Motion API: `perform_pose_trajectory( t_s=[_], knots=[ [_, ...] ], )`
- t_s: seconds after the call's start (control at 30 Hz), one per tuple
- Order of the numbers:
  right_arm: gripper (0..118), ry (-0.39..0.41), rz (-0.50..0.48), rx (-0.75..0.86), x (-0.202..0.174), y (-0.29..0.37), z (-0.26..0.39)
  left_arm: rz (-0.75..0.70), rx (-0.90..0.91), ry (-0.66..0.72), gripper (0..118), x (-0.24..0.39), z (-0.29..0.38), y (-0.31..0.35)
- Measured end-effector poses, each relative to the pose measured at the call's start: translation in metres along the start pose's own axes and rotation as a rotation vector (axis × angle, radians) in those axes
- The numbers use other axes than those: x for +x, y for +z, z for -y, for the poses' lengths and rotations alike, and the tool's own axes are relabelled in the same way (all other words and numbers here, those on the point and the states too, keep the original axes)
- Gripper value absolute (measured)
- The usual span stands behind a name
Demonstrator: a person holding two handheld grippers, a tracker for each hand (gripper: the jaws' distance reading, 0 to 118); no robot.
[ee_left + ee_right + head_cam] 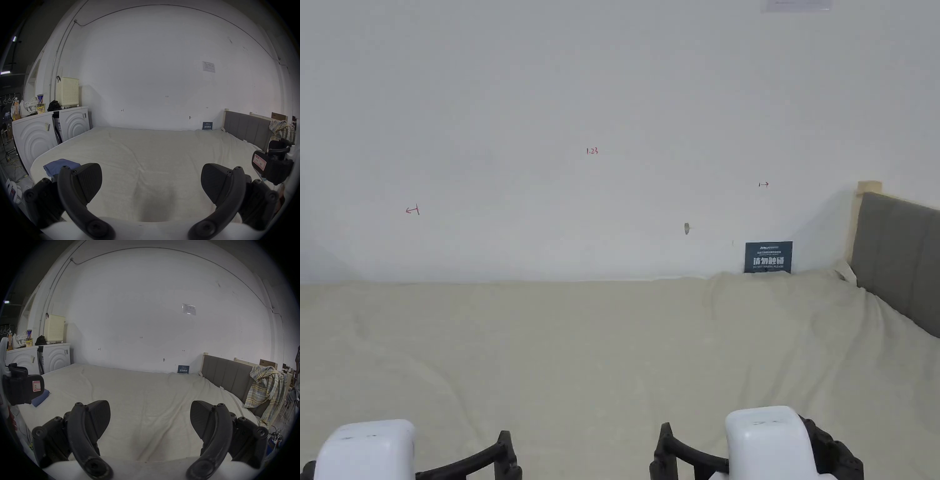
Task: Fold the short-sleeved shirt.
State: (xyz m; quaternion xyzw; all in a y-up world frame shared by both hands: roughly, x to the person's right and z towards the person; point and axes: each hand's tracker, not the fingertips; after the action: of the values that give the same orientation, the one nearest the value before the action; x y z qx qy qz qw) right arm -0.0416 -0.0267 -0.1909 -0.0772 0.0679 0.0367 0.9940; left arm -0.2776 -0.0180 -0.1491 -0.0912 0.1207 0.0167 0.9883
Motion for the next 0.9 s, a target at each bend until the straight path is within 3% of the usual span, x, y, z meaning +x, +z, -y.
perform_pose_trajectory(
  t_s=[0.9],
  knots=[
    [103, -0.006, 0.008, -0.011, 0.0024, -0.0017, 0.0032, 0.021, -0.002, 0.002, 118, 0.0052, 0.0007, -0.0035]
  ],
)
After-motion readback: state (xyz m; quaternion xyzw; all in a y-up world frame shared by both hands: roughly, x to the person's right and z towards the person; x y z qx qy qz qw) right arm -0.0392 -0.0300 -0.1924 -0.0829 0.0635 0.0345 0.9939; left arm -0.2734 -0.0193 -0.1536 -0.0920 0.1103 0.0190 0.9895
